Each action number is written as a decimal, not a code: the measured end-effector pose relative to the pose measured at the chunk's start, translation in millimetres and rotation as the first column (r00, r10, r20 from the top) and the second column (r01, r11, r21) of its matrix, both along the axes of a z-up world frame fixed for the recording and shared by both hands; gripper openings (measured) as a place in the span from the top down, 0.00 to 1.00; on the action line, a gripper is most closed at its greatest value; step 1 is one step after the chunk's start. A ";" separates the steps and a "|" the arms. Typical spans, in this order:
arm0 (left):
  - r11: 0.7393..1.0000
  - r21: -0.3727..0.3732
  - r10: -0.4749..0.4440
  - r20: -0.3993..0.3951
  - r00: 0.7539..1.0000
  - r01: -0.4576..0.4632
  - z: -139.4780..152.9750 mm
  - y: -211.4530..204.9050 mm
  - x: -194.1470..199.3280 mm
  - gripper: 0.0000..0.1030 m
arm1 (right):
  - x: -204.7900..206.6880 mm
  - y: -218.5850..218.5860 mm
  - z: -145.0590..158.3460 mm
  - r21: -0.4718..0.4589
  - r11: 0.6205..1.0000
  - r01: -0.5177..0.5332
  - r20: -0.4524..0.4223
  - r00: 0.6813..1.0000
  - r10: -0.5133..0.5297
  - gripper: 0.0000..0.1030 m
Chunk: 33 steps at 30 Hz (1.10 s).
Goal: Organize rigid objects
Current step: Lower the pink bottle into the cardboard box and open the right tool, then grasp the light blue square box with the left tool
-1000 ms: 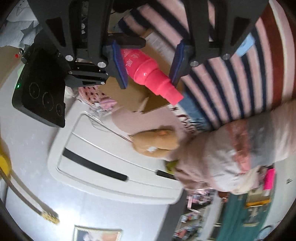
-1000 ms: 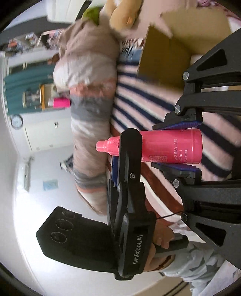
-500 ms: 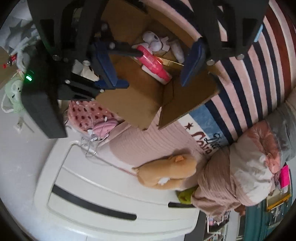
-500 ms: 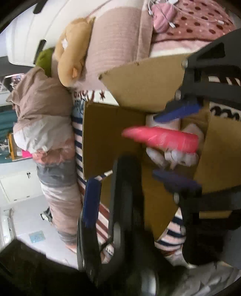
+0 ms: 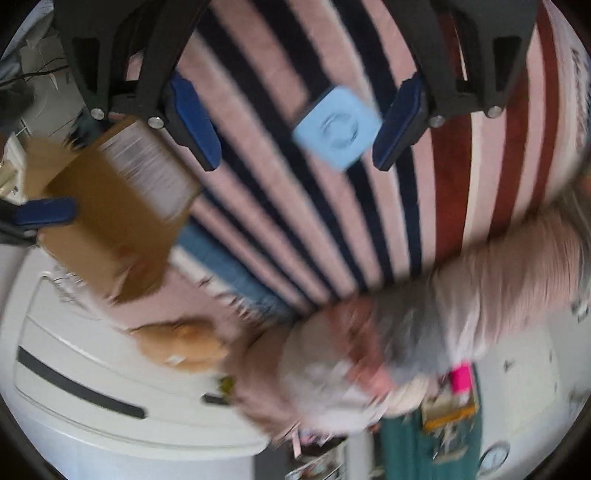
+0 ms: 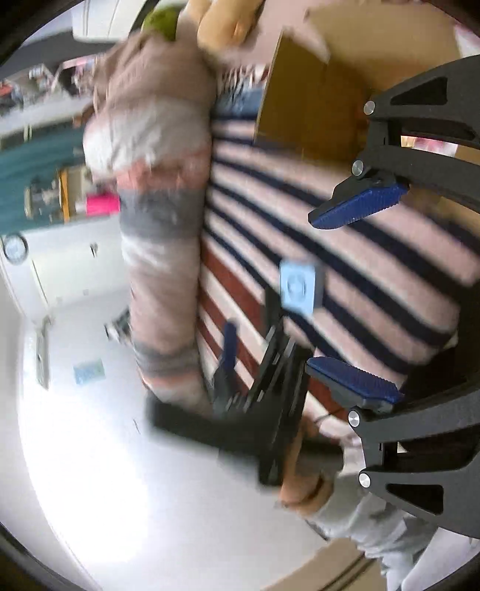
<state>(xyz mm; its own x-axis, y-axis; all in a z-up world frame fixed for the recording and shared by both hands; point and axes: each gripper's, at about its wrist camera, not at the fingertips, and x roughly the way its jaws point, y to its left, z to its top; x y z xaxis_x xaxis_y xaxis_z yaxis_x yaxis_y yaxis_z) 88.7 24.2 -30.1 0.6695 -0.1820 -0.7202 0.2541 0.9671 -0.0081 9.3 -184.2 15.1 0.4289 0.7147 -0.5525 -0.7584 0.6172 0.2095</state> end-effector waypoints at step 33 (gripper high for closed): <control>0.990 -0.128 -0.094 -0.241 0.966 0.064 -119.1 -9.4 63.3 0.19 | -5.9 78.6 -102.2 -0.253 0.967 0.037 -0.064 0.996 -0.055 0.27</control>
